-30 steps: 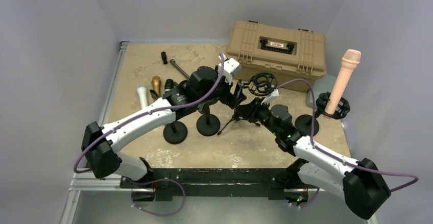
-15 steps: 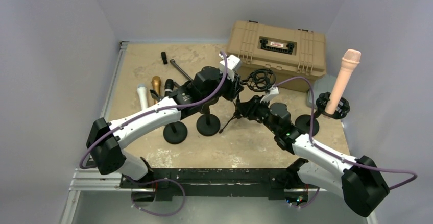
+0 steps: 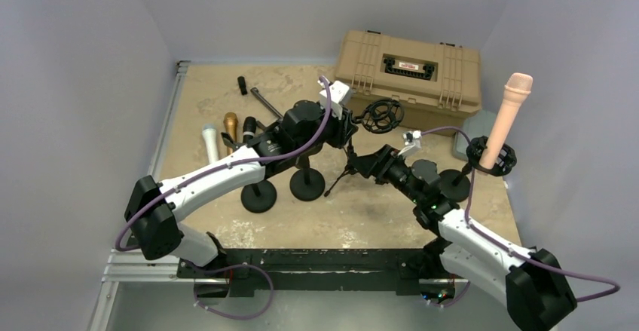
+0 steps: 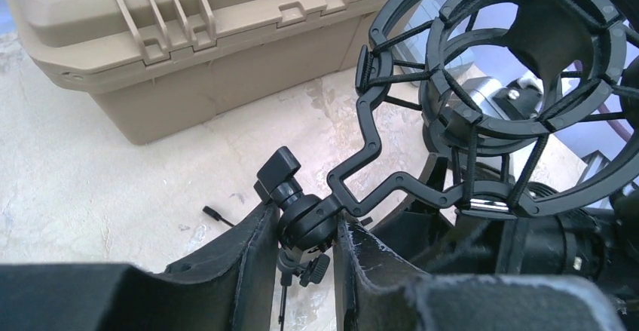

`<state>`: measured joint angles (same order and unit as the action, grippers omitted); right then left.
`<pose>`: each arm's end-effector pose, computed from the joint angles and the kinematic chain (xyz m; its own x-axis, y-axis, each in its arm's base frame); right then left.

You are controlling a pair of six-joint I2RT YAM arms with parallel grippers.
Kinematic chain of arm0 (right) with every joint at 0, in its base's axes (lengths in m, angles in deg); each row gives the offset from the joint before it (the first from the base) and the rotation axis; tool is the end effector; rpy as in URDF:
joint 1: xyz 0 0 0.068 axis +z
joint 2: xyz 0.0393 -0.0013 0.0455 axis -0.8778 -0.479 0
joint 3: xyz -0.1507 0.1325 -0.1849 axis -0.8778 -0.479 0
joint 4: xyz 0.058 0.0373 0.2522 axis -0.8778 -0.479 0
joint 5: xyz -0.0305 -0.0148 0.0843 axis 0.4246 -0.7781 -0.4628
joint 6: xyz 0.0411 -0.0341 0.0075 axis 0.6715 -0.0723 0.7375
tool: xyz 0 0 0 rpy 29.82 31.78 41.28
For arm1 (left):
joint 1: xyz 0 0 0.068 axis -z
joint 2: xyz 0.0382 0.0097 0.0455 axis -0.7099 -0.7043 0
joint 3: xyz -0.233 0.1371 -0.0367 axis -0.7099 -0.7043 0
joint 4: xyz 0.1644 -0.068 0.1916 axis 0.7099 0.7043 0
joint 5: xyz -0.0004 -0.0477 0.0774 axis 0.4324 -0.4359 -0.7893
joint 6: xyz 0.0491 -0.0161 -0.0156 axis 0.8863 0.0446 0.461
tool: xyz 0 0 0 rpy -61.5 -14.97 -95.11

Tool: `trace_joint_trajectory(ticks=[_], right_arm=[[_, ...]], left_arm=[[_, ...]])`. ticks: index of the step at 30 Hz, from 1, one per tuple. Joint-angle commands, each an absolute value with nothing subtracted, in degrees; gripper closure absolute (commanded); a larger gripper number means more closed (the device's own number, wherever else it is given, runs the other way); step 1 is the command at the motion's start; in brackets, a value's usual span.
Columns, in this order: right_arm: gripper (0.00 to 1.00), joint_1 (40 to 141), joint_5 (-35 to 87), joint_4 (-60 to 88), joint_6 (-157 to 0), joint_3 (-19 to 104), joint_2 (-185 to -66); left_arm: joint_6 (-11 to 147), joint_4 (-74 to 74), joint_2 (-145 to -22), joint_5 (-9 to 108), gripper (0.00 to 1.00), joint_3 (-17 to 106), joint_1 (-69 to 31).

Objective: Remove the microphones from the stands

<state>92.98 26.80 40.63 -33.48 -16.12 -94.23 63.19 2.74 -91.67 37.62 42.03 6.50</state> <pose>0.1648 0.1064 0.2181 -0.5565 0.5763 -0.5985 -0.2975 0.5344 0.7911 0.2182 -0.2727 0.3474 -0.3606 -0.0015 -0.9327 0.6695 0.6958 -0.2600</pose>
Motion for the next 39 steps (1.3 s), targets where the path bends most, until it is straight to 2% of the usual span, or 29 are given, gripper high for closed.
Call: trace_joint_trajectory(ticks=[1, 5, 13, 16, 20, 34, 39], right_arm=[[0.41, 87.44, 13.69, 52.94, -24.65, -18.43, -98.48], [0.44, 84.72, 7.51, 59.82, -22.25, -18.58, -104.53], [0.47, 82.36, 5.8, 64.23, -21.27, -18.13, -108.43], [0.48, 82.21, 5.62, 63.83, -21.8, -17.26, -109.67], [0.52, 82.23, 5.36, 63.97, -22.92, -15.75, -112.2], [0.62, 82.17, 4.69, 69.58, -21.8, -13.47, -117.02], [0.75, 82.16, 5.88, 65.23, -25.43, -11.63, -116.73]], left_arm=[[61.58, 0.53, -89.43, 37.69, 0.8, 41.36, 6.26], [61.27, 0.75, -89.23, 37.92, 0.81, 41.31, 6.21], [60.83, 1.27, -89.52, 38.64, 0.86, 41.57, 6.2], [60.62, 1.94, -89.82, 38.13, 0.94, 41.96, 6.24], [59.98, 2.05, -90.3, 38.35, 1.0, 42.52, 6.22], [58.57, 2.07, -90.35, 38.63, 1.0, 42.55, 6.3], [57.91, 4.45, -90.67, 38.72, 1.0, 42.96, 6.32]])
